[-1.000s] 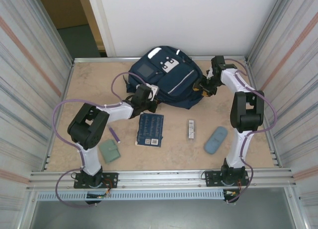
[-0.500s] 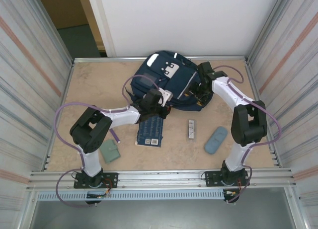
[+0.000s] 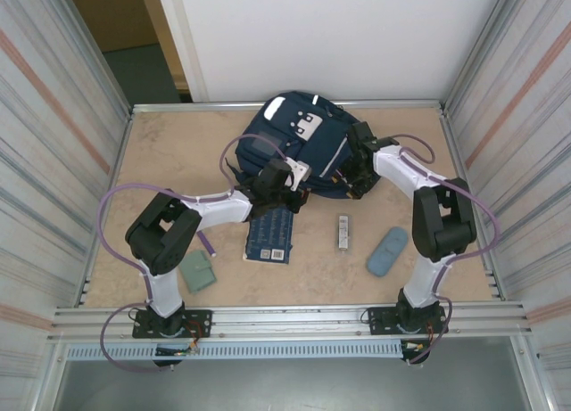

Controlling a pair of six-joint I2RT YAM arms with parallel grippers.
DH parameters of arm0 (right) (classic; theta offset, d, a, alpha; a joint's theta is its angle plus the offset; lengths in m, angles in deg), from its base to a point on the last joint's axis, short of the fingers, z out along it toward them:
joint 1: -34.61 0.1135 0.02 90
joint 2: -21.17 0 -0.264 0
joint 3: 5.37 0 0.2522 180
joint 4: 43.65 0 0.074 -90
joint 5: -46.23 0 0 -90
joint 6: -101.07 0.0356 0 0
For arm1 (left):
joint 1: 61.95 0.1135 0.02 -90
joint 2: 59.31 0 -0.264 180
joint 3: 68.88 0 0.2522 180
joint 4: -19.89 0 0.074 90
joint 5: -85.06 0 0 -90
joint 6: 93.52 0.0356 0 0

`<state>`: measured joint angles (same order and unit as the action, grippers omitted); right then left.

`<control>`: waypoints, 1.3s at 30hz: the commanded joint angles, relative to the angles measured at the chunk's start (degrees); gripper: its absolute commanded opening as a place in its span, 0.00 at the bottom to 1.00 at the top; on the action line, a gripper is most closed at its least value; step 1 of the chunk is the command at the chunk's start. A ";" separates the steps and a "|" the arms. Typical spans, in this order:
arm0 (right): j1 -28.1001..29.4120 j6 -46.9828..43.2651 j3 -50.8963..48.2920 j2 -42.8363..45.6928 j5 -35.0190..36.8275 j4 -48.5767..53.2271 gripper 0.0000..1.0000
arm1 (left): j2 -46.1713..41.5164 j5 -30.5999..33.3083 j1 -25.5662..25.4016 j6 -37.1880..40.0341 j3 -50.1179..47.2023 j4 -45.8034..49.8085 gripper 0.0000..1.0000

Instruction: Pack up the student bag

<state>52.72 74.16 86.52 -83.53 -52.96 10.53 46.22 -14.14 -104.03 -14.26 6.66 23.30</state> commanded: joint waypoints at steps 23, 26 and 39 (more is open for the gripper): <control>8.30 -12.07 11.06 -5.98 -18.55 -4.61 0.08 | -15.88 17.27 21.64 -3.87 -11.44 5.22 0.00; 9.78 -11.76 11.77 -8.83 -17.58 -7.09 0.08 | -17.25 20.71 21.96 -4.83 -11.66 6.44 0.00; 13.78 -16.50 6.24 -5.63 -8.81 -10.11 0.42 | -20.49 17.07 22.41 -13.40 -7.17 17.31 0.46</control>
<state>66.97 62.05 94.82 -94.53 -67.10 0.09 28.17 7.37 -81.50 -24.73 -3.49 37.72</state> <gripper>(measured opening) 0.405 0.441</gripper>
